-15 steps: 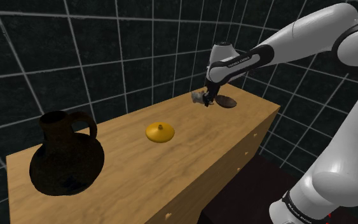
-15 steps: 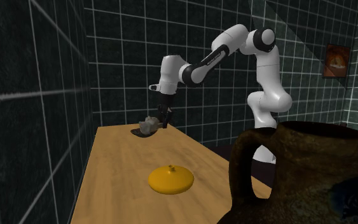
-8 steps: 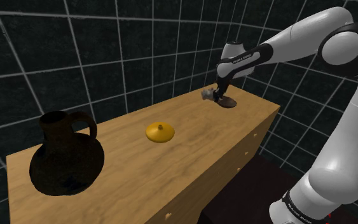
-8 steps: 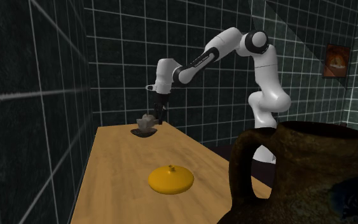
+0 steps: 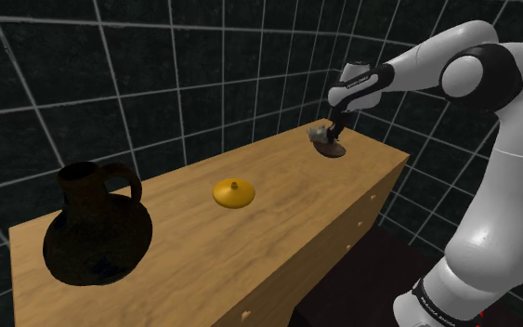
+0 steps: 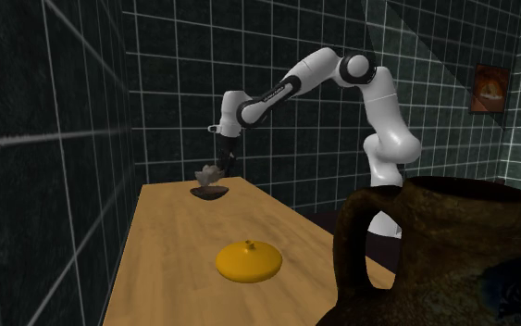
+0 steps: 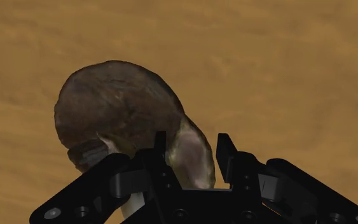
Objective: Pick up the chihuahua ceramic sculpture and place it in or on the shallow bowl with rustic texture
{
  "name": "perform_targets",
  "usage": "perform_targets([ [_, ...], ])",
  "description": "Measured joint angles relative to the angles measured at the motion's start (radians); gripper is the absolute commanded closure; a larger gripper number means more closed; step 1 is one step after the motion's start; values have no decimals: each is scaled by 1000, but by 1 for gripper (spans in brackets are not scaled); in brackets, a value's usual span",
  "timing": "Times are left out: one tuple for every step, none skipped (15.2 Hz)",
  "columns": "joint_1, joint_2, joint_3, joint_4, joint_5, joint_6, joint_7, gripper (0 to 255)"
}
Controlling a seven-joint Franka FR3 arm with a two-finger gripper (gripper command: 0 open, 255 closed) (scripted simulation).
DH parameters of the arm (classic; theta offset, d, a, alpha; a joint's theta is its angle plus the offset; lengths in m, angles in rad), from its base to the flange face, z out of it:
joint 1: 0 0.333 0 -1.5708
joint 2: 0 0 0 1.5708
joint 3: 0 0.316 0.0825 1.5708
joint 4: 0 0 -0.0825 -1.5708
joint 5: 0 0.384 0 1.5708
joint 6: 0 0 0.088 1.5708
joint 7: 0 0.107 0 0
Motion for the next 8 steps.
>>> perform_targets([
  [-17, 17, -4, 30, 11, -12, -26, 255],
  [-30, 37, -6, 54, 21, -15, -46, 255],
  [-49, 56, -9, 80, 32, -21, -74, 255],
  [-66, 78, -10, 110, 43, -29, -96, 255],
  [-91, 94, -14, 138, 56, -39, -129, 255],
  [-100, 110, -15, 152, 62, -36, -141, 255],
  [-109, 131, -14, 168, 69, -31, -152, 255],
  [-109, 142, -12, 167, 72, -20, -152, 255],
])
